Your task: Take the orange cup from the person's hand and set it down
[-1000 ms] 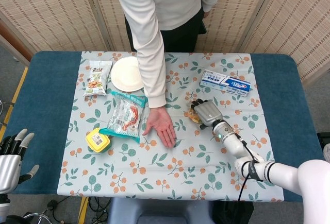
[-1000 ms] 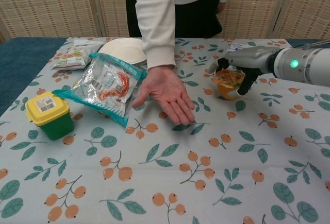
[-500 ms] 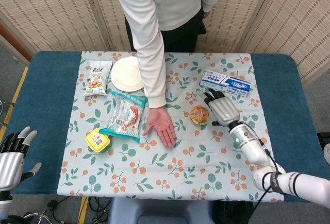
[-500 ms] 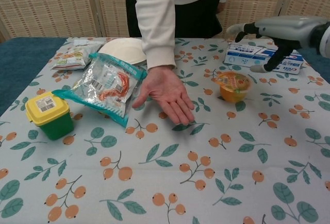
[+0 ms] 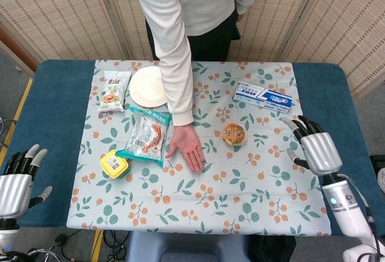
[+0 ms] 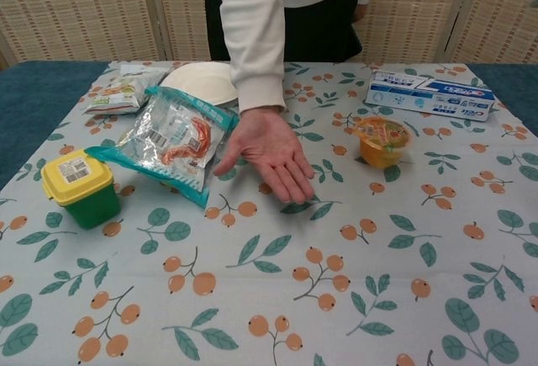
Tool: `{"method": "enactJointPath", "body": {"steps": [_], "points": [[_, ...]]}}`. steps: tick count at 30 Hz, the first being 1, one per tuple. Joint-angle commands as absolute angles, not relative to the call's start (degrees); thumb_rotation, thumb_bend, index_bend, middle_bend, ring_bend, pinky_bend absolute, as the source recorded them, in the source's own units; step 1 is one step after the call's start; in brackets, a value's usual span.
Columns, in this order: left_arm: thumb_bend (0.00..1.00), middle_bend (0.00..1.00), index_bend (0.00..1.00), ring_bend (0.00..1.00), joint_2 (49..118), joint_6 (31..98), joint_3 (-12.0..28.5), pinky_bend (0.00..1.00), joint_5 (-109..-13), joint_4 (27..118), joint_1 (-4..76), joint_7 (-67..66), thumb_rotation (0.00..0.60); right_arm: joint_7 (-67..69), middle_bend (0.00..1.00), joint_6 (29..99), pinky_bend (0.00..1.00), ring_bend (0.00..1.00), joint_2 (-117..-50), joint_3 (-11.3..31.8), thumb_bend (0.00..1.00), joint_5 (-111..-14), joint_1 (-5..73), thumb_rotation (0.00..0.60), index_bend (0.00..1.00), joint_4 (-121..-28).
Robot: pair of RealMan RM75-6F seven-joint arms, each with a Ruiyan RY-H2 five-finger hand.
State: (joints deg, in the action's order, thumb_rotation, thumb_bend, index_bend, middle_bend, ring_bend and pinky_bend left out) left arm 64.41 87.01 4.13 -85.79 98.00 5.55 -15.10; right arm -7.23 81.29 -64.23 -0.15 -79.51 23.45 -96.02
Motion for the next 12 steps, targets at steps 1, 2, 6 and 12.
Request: {"method": "enactJointPath", "body": {"steps": [1,2,6,12], "points": [[0.18,0.03,0.11,0.11,64.6,86.9,4.2,0.1,-85.8,98.3,5.8,-15.6,0.6,-5.8,0.23,85.6,0.21,0.11,-61.9,-2.2,0.32,-82.4,19.1,0.6,0.13,-97.5],[0.18,0.03,0.11,0.11,64.6,86.9,4.3,0.1,-85.8,98.3,5.8,-15.7,0.6,-5.8,0.23,86.4,0.21,0.11,-61.6,-2.5,0.32,-82.8,18.2,0.6,0.13,-97.7],[0.18,0.03,0.11,0.11,65.0,86.9,4.4,0.1,-85.6,98.7,6.0,-16.3,0.6,-6.0,0.23,89.3,0.22,0.12,-60.9,-3.5,0.32,-84.3,14.6,0.6,0.13,-98.7],[0.18,0.03,0.11,0.11,65.2,86.6,4.3,0.1,-85.6,99.0,6.3,-16.9,0.6,-5.2,0.24,91.0,0.23,0.12,-60.9,-3.6,0.32,-85.3,11.5,0.6,0.13,-98.7]]}}
